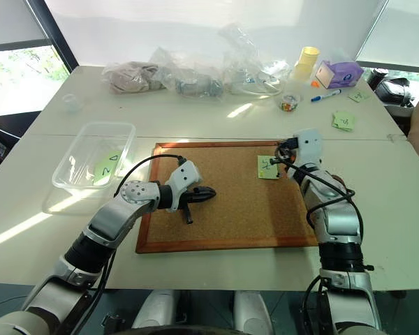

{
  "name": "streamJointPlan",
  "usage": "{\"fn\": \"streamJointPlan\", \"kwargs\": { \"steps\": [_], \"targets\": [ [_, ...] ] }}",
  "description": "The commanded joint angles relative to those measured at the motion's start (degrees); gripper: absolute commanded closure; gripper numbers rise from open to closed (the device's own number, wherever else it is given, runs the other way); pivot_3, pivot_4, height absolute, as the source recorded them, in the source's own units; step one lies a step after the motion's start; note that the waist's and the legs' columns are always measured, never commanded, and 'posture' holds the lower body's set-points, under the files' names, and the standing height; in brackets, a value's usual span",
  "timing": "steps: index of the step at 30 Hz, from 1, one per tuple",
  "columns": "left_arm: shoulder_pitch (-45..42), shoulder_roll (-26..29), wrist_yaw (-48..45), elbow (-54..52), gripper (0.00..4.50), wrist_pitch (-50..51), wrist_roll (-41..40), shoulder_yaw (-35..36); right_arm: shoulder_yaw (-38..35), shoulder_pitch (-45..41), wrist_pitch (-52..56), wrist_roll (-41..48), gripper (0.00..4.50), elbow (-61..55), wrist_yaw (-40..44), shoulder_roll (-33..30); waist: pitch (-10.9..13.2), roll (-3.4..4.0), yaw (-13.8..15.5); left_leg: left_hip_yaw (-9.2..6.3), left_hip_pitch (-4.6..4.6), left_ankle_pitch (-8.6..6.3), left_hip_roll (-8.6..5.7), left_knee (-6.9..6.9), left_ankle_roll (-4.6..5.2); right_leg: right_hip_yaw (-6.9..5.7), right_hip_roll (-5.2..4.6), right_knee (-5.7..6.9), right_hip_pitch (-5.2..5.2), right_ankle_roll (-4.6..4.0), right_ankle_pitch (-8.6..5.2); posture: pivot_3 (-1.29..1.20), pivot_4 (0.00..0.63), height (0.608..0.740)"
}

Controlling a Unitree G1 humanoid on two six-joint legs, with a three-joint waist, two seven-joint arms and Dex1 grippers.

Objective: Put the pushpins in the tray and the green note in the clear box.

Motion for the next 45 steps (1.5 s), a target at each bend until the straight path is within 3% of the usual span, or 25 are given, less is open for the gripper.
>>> {"fn": "streamJointPlan", "kwargs": {
  "steps": [1,10,24,27,34,35,45],
  "targets": [
    [1.06,0.58,0.23,1.30,4.50,1.37,1.47,-1.15,-3.65,2.11,-0.23,1.32,4.48,-7.95,-2.10,0.45,0.00,0.01,-0.01,0.00,0.00,0.00,0.00,0.00,0.00,0.00,0.00,0.00,0.00,0.00,0.00,0.00,0.150,0.737],
    [0.66,0.16,-0.22,2.05,4.50,0.52,1.52,-1.61,-13.14,17.37,8.02,2.31,4.48,-23.46,-7.56,0.40,-0.10,0.10,0.07,0.00,0.02,0.00,-0.01,0.00,0.00,0.01,-0.01,-0.01,0.03,-0.01,0.00,0.00,0.150,0.737],
    [-0.14,-0.63,-1.13,4.05,4.50,-1.21,2.50,-1.88,-14.90,21.10,11.42,1.48,4.48,-17.62,-10.27,1.53,-0.23,0.27,0.10,0.01,0.26,-0.01,-0.05,-0.02,0.01,0.05,0.00,-0.05,0.28,-0.03,-0.02,0.00,0.150,0.737],
    [-0.01,-0.56,-1.13,4.06,4.50,-1.28,2.73,-1.73,-15.08,21.14,11.06,1.38,3.72,-17.18,-10.37,1.66,-0.24,0.28,0.09,0.01,0.26,-0.01,-0.05,-0.02,0.02,0.05,0.00,-0.05,0.28,-0.03,-0.02,0.00,0.150,0.737],
    [0.06,-0.63,-1.14,4.14,4.50,-1.51,2.96,-1.57,-15.03,21.25,10.49,0.86,0.29,-16.27,-11.01,1.63,-0.24,0.29,0.09,0.01,0.26,-0.01,-0.04,-0.02,0.02,0.05,0.00,-0.05,0.29,-0.03,-0.02,0.00,0.150,0.737],
    [0.07,-0.64,-1.15,4.12,4.50,-1.52,2.96,-1.55,-15.01,21.25,10.47,0.87,0.13,-16.24,-11.05,1.59,-0.24,0.29,0.09,0.01,0.26,-0.01,-0.04,-0.02,0.02,0.05,0.00,-0.05,0.29,-0.03,-0.02,0.00,0.150,0.737],
    [0.01,-0.77,-1.22,4.14,4.50,-1.84,3.06,-1.55,-18.37,19.38,12.59,6.23,0.13,-16.73,-12.28,4.77,-0.25,0.30,0.09,0.00,0.25,-0.01,-0.04,-0.02,0.02,0.05,0.00,-0.06,0.29,-0.03,-0.02,0.00,0.150,0.737]
  ]
}}
